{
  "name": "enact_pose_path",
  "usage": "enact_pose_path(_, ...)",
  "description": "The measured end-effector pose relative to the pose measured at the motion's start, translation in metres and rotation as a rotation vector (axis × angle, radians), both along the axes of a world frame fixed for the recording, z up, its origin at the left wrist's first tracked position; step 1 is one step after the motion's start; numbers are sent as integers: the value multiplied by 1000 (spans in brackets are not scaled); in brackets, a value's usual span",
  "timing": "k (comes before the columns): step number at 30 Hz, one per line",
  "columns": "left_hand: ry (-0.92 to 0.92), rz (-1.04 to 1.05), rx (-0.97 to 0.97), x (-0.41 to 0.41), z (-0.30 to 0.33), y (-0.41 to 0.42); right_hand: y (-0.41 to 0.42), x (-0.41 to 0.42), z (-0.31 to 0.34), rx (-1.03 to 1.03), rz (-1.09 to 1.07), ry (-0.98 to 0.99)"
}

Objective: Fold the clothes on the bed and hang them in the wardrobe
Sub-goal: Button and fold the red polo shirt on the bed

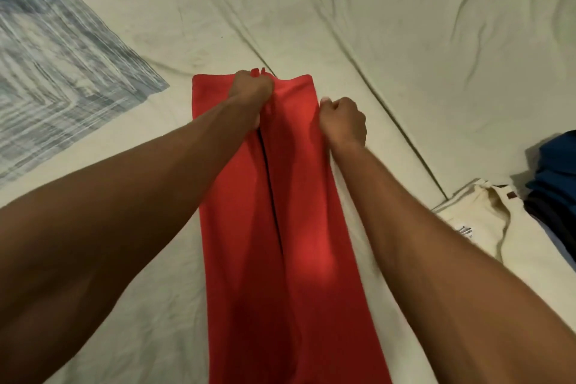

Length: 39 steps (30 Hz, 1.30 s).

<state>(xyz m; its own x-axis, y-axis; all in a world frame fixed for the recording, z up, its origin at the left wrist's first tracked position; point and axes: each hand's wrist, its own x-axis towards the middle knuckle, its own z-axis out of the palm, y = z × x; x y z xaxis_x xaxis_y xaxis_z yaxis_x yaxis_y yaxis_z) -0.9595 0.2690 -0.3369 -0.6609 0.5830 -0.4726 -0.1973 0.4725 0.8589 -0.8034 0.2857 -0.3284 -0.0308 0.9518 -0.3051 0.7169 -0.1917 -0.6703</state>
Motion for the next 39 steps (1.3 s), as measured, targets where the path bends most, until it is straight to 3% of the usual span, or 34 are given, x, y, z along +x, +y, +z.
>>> enact_pose_path(3,20,-62,15,-11,-1,-4,23,-22,3,-165,-6,98)
enact_pose_path(6,77,-108,48,-24,2,-4,41,-37,4,-178,-92,197)
enact_pose_path(12,686,-398,-151,-35,8,-13,35,-45,-5,31,61,18)
enact_pose_path(16,867,-511,-142,-36,-6,-19,28,-41,-21,164,125,-54)
enact_pose_path(24,924,-481,21,-41,-9,-29,34,-50,-5,98,-10,151)
enact_pose_path(29,996,-428,-31,-40,-15,-32,39,-58,-7,97,-55,219)
enact_pose_path(32,970,-425,-68,-32,-17,-31,40,-52,-13,137,7,120)
enact_pose_path(34,901,-332,-92,-30,-15,-32,35,-49,-16,231,113,-61)
enact_pose_path(36,990,-221,-126,-21,-12,-41,23,-43,-16,388,213,-191)
enact_pose_path(37,1081,-227,-88,-12,-10,-49,13,-39,-16,490,270,-224)
enact_pose_path(39,1198,-472,20,9,-13,-73,-14,-27,-17,632,414,-274)
